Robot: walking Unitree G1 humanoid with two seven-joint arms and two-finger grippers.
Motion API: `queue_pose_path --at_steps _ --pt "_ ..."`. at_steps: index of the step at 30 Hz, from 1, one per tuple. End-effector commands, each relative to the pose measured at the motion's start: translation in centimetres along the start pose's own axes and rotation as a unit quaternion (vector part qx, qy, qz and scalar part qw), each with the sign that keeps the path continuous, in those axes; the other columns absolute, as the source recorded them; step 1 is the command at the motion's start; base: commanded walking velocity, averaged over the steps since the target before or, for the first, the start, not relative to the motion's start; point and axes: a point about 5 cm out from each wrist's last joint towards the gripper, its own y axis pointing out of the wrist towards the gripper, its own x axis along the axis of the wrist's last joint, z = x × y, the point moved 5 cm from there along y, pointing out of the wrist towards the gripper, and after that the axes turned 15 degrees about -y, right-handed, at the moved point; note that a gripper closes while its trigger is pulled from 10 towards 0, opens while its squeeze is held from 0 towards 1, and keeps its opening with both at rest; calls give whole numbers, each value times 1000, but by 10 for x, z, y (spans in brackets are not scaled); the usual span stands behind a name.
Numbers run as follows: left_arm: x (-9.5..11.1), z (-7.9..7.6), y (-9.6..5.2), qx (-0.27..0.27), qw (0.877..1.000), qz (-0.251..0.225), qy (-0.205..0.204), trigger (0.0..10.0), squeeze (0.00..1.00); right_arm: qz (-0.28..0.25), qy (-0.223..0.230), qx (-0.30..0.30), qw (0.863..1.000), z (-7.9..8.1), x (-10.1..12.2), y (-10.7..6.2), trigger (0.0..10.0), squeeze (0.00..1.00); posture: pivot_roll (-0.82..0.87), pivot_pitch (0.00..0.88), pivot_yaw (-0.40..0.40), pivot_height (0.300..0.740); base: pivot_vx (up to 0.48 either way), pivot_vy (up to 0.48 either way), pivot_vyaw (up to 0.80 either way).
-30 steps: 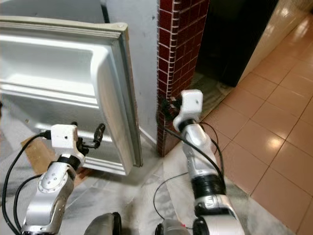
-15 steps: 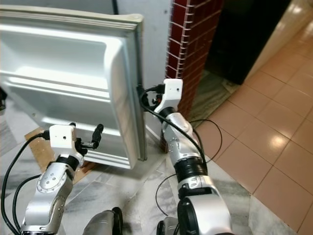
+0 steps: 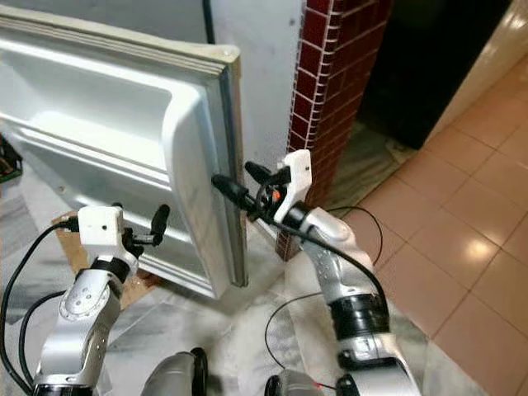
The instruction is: Restocking fridge
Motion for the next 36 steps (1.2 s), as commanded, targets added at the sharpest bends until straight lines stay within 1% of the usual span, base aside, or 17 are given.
queue_pose_path --at_steps 1,4,6,9,10,11,13,14,16,27,28,29,30,32,33,35,36 --pt "-6 -2 1 -9 1000 18 -5 10000 0 -4 2 41 999 14 5 -4 10000 0 59 77 33 740 0 0 0" --pt "-10 3 -5 2 999 30 -32 10000 0 9 -3 37 999 14 1 -12 10000 0 51 72 39 740 0 0 0" --pt "-15 17 -17 40 996 40 -64 10000 0 12 -2 34 999 13 0 -15 10000 0 55 68 40 740 0 0 0" --pt "-19 30 -27 71 993 48 -76 10000 0 13 -3 34 999 12 0 -15 10000 0 61 67 41 740 0 0 0" --pt "-24 37 -32 83 992 63 -68 10000 0 13 -2 37 999 13 1 -16 10000 0 65 67 40 740 0 0 0" --pt "-35 53 -42 116 988 98 -36 10000 0 12 -1 47 999 16 4 -16 10000 0 67 67 40 740 0 0 0" --pt "-41 58 -45 125 985 114 -28 10000 0 12 -1 50 999 17 5 -15 10000 0 78 65 35 740 0 0 0" --pt "-51 67 -50 135 980 146 -13 10000 0 12 -1 53 999 18 6 -14 10000 0 78 65 35 740 0 0 0" --pt "-67 80 -59 133 972 193 -19 10000 0 10 0 69 998 23 12 -13 10000 0 89 58 29 740 0 0 0" --pt "-57 76 -49 125 976 178 -7 10000 0 4 23 126 992 40 21 -17 10000 0 85 52 22 740 0 0 0" --pt "-51 76 -46 132 978 164 5 10000 0 17 0 103 995 34 18 -17 10000 0 79 54 18 740 0 0 0" --pt "-51 76 -46 132 978 164 5 10000 0 17 0 103 995 34 18 -17 10000 0 79 54 18 740 0 0 0" --pt "-44 80 -43 153 978 142 14 10000 0 40 -36 31 998 13 11 -12 10000 0 81 55 16 740 0 0 0" --pt "-41 82 -42 162 978 132 16 10000 0 55 -61 -27 996 -5 5 -8 10000 0 81 55 16 740 0 0 0" --pt "-40 82 -41 162 978 129 19 10000 0 68 -89 -90 990 -25 1 -7 10000 0 84 58 12 740 0 0 0" --pt "-39 81 -41 167 978 126 13 10000 0 79 -99 -161 979 -46 -2 -9 10000 0 89 61 10 740 0 0 0" --pt "-39 81 -41 169 977 126 11 10000 0 81 -101 -180 975 -51 -2 -9 10000 0 90 63 10 740 0 0 0"
